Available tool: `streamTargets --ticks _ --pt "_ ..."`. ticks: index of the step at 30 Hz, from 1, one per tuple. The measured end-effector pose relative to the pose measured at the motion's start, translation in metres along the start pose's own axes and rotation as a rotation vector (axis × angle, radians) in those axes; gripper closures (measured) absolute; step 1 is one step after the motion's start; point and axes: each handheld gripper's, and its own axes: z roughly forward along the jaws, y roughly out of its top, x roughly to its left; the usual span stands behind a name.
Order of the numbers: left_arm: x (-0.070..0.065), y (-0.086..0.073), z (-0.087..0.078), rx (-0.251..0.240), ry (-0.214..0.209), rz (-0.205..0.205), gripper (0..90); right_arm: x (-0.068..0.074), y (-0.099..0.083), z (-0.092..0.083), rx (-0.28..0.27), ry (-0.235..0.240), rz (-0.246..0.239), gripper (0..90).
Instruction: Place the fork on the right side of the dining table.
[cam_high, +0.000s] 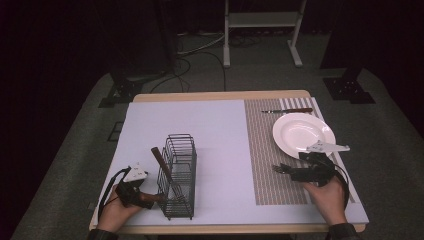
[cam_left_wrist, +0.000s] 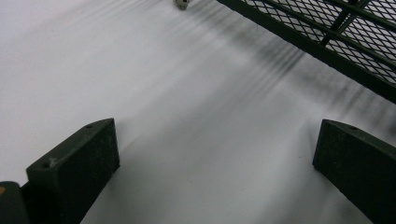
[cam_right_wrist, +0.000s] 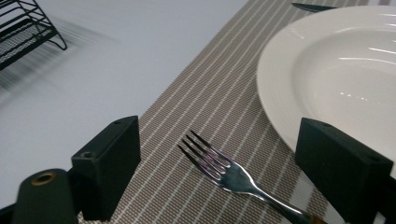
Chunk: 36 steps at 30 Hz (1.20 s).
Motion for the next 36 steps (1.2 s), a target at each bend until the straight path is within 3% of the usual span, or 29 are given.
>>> streamTargets --ticks 19,36 --pt "0.0 0.0 0.0 0.001 0.0 0.001 0.0 0.051 0.018 0.037 0.035 0.126 -0.154 13.4" --pt "0.0 0.0 0.0 0.002 0.0 0.001 0.0 0.09 0.022 0.068 0.085 0.219 -0.245 13.4"
